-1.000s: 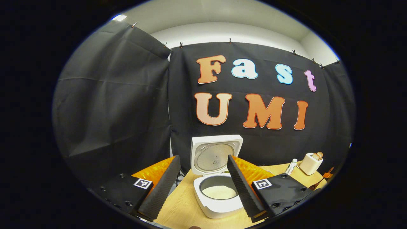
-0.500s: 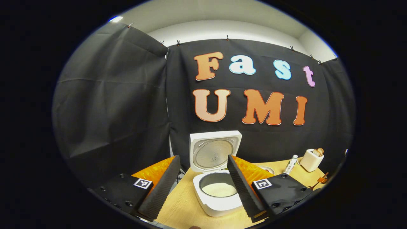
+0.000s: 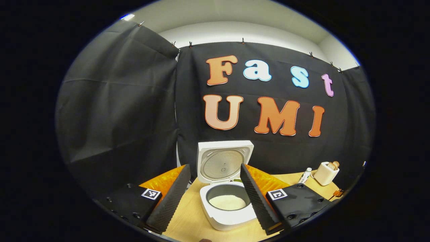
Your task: Close the left gripper, press the button to open the rice cooker; take a wooden spoon from the chopstick holder with the right hand, scoop a spoonful of rice and pour it into the rice cooker, then put the wooden spoon back into the chopstick holder.
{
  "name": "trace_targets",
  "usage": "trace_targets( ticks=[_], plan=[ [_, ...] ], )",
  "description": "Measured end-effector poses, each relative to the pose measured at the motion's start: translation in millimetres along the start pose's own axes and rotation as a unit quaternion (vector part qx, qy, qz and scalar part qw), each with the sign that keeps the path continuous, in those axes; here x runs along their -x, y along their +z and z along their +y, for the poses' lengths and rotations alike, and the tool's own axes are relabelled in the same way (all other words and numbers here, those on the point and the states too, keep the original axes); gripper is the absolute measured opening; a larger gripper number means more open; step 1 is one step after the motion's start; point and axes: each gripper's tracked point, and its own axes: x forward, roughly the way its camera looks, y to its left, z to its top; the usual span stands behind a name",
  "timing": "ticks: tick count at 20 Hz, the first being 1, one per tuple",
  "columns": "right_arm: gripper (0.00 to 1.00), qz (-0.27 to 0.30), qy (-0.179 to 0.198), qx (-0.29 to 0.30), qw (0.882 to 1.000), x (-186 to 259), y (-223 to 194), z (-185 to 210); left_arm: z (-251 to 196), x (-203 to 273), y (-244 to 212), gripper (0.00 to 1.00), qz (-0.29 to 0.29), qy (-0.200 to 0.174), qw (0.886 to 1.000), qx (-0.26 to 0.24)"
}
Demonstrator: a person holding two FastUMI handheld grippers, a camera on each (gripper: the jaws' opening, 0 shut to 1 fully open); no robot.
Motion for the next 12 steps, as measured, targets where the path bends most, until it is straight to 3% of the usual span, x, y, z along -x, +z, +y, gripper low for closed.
trace_targets(
  ticks=[6,12],
  plan=[
    [0.95,-0.047,-0.017,0.042,0.998,15.6,68.6,3.0,-12.9,-33.6,21.2,1.00,0.002,0.003,1.000,-0.008],
    [0.95,-0.095,0.025,0.061,0.993,50.7,128.5,36.7,-37.8,-93.6,47.6,1.00,0.025,-0.019,1.000,-0.003]
  ],
)
